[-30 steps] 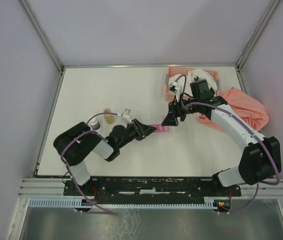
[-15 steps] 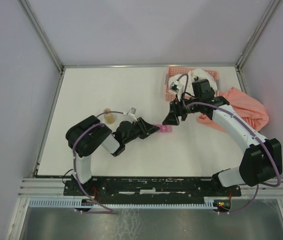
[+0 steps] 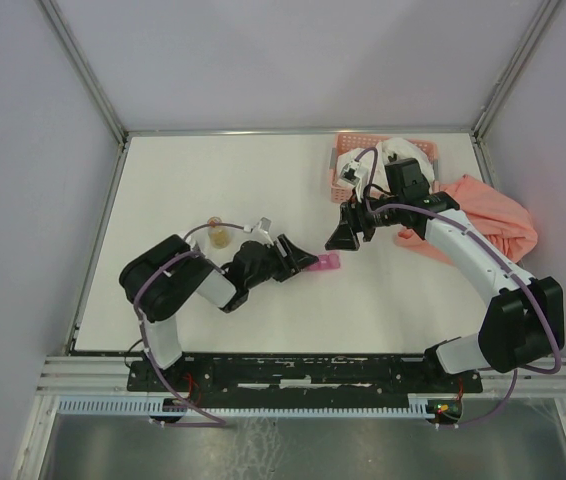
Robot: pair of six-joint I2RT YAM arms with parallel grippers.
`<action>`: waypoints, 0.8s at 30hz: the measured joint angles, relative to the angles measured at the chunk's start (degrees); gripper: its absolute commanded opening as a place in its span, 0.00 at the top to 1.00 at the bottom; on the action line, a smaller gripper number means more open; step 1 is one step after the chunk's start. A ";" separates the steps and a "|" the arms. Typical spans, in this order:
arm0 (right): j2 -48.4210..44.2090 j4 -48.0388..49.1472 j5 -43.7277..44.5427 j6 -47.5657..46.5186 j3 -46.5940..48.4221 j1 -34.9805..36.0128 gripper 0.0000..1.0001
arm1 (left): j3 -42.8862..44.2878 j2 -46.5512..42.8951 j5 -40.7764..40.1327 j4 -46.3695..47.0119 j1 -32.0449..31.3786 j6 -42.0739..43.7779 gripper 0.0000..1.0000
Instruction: Sort the pills into containers
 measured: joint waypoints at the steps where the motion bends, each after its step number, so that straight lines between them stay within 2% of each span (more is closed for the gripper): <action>1: 0.00 0.00 -0.11 0.00 0.00 0.00 0.25 | -0.22 -1.03 -0.61 -0.96 0.00 0.52 0.22; 6: 0.00 0.00 -0.44 0.00 0.00 0.00 0.25 | -2.29 -8.37 -4.37 -7.19 0.00 3.82 0.17; 13: 0.00 0.00 -0.76 -0.02 0.00 0.00 0.25 | -5.25 -19.41 -9.64 -19.78 0.00 10.34 0.18; 24: 0.00 -1.25 -1.42 -1.60 0.00 0.00 0.25 | -7.98 -48.70 -14.99 -38.62 0.00 21.99 0.19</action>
